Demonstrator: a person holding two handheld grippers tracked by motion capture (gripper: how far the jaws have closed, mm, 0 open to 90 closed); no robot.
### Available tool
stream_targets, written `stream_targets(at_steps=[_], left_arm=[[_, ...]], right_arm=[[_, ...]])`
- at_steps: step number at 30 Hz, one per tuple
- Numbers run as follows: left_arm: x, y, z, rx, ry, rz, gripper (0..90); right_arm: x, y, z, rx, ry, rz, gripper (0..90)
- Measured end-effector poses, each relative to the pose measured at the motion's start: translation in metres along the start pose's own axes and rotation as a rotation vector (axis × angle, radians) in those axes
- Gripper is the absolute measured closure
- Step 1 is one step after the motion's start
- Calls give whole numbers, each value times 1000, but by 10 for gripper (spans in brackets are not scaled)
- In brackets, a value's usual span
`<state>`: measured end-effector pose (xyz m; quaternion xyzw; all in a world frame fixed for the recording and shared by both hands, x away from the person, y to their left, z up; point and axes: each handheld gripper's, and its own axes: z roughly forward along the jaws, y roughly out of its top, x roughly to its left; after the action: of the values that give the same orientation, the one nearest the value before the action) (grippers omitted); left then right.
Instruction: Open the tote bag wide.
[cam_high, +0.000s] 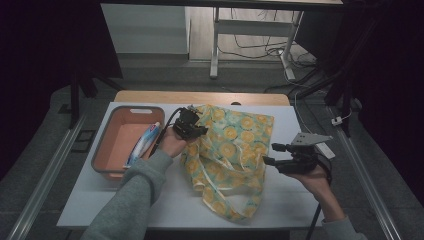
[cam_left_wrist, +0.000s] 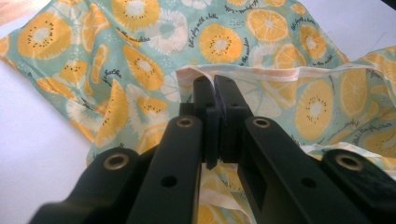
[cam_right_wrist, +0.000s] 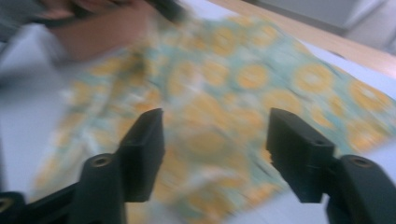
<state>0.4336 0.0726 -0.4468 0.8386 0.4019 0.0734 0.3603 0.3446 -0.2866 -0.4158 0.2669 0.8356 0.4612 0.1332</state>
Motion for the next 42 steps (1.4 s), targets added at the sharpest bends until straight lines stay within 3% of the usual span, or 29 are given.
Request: stream_targets(at_steps=[3, 5, 6, 7, 8, 9, 10, 13, 17, 19, 20, 21, 22, 23, 24, 25, 26, 28, 31, 34, 37, 38, 40, 42], left_arm=[[-1, 0, 1, -1, -1, 0, 881], [-1, 0, 2, 2, -3, 3, 881], [-1, 0, 2, 2, -4, 4, 882], [-1, 0, 2, 3, -6, 6, 882], [-2, 0, 2, 4, -7, 7, 882], [-2, 0, 2, 5, -7, 9, 882], [-2, 0, 2, 5, -10, 8, 882], [-3, 0, 2, 0, -15, 9, 882], [-4, 0, 3, -1, -22, 10, 882], [-4, 0, 3, -3, -21, 12, 882], [-4, 0, 2, -5, -22, 9, 882], [-4, 0, 2, -5, -23, 9, 882], [-4, 0, 2, -6, -21, 10, 882], [-4, 0, 2, -6, -22, 10, 882], [-5, 0, 3, -6, -23, 10, 882], [-5, 0, 3, -6, -23, 10, 882], [-4, 0, 3, -5, -24, 12, 881], [-5, -1, 1, -13, -31, 12, 880], [-6, -2, -6, -45, -42, 16, 833], [-9, -6, -18, -84, -48, 32, 594], [-25, -19, -53, -164, -11, 97, 417], [-25, -19, -53, -164, -11, 97, 398], [-35, -28, -69, -196, -5, 125, 384], [-47, -38, -78, -207, -34, 155, 381]], right_arm=[[24, 17, 22, 57, 24, -74, 227], [30, 22, 32, 81, 26, -97, 201], [36, 30, 52, 129, 31, -126, 150], [36, 33, 65, 167, 40, -127, 126], [36, 33, 65, 167, 40, -127, 126], [31, 36, 94, 232, 62, -104, 102], [29, 37, 106, 260, 68, -89, 83], [28, 34, 132, 306, 88, -61, 82], [39, 22, 155, 390, 86, -87, 111], [40, 19, 158, 408, 81, -95, 133], [42, 11, 163, 439, 76, -116, 212], [42, 11, 163, 439, 76, -116, 212], [42, 8, 164, 444, 70, -120, 286], [42, 5, 164, 433, 77, -130, 506], [40, 5, 163, 422, 98, -122, 617], [40, 5, 163, 422, 98, -122, 617], [37, 7, 161, 410, 116, -94, 780], [35, 9, 159, 389, 114, -83, 862], [30, 15, 151, 338, 118, -52, 887], [21, 26, 138, 253, 86, -13, 889], [12, 32, 131, 219, 88, 28, 889], [8, 33, 130, 208, 91, 43, 889], [6, 33, 130, 205, 93, 55, 890], [3, 32, 132, 208, 91, 71, 889]])
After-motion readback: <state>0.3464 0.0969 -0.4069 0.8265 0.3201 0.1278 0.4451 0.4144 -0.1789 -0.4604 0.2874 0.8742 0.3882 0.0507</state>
